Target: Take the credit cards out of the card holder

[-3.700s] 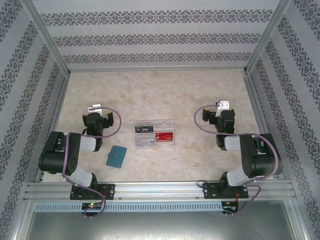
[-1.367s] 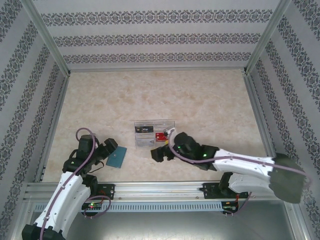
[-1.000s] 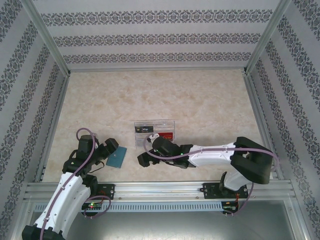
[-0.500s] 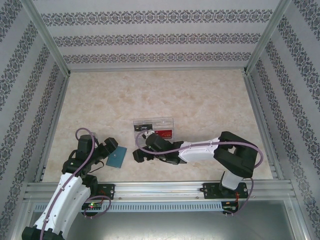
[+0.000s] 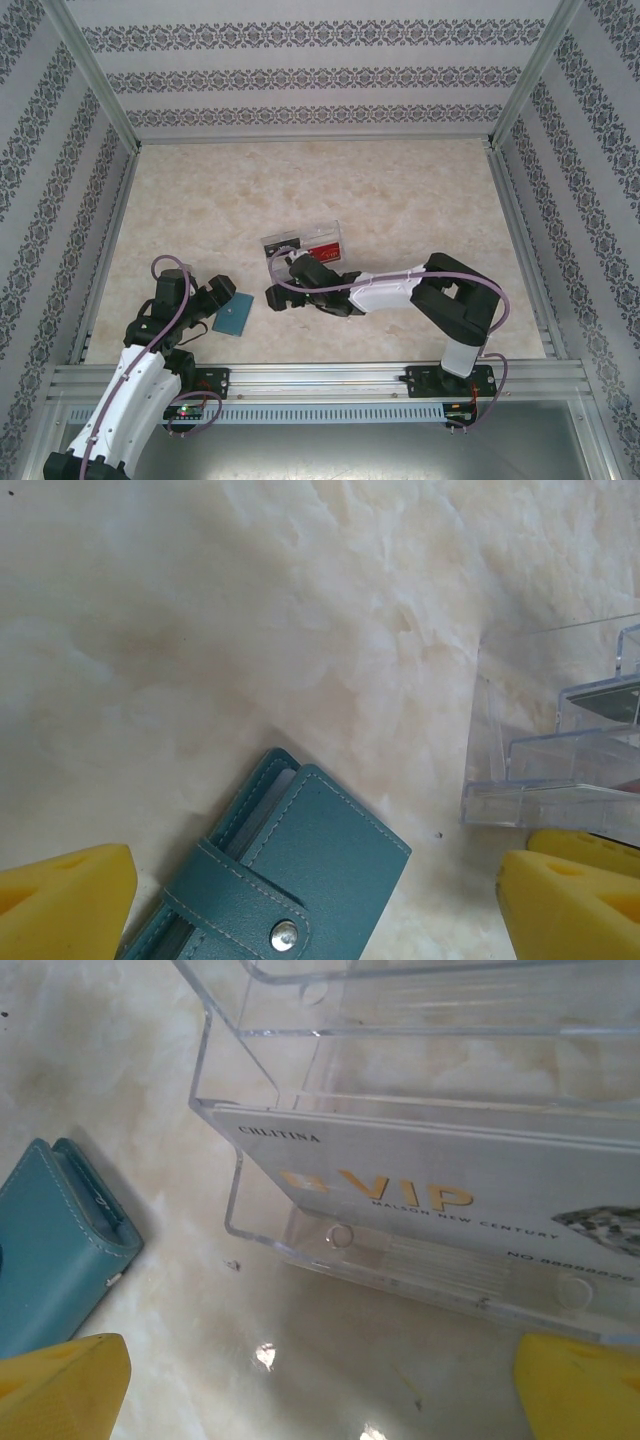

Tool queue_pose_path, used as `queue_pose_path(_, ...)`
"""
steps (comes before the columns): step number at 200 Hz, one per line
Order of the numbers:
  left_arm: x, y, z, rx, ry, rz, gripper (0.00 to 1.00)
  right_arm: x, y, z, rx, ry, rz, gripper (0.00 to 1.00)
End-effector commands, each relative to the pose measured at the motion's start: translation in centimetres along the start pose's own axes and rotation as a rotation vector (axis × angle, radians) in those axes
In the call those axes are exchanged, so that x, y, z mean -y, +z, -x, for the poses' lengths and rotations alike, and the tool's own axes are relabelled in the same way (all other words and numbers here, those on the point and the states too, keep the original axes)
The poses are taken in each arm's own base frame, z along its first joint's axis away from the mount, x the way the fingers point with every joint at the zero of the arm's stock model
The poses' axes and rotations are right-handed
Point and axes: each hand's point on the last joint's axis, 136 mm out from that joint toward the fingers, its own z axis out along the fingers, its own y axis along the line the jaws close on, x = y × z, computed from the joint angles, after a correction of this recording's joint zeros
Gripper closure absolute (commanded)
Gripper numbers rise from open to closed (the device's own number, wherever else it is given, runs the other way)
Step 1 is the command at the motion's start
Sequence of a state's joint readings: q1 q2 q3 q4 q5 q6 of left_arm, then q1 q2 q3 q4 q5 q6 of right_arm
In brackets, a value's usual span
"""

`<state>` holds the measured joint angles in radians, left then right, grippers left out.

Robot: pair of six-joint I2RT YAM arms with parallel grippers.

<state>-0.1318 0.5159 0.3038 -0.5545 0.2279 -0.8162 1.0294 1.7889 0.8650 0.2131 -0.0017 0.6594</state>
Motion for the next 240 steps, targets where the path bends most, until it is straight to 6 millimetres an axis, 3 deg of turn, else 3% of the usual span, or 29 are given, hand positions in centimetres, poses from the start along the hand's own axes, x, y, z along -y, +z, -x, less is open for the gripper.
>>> queue_pose_path(1, 0.6, -0.3, 0.4, 0.010, 0.033, -0.012, 0.07, -1.0, 0.6, 1.0, 0.005, -0.017, 0.034, 0.02)
queue_pose_path(47, 0.7, -0.4, 0.3, 0.010, 0.034, -0.015, 0.07, -3.0, 1.3, 2.1, 0.006, -0.037, 0.076, 0.02)
queue_pose_path(122, 0.8, -0.2, -0.1, -0.013, 0.030, -0.031, 0.07, -3.0, 3.0, 5.1, 0.041, -0.061, 0.057, 0.02)
queue_pose_path(180, 0.6, 0.3, -1.3, -0.059, 0.022, -0.045, 0.07, -3.8, 1.5, 6.0, 0.071, -0.096, 0.071, 0.02)
queue_pose_path(240, 0.5, 0.2, -1.5, -0.064, 0.011, -0.049, 0.07, -3.5, 2.9, 8.0, 0.083, -0.105, 0.052, 0.02)
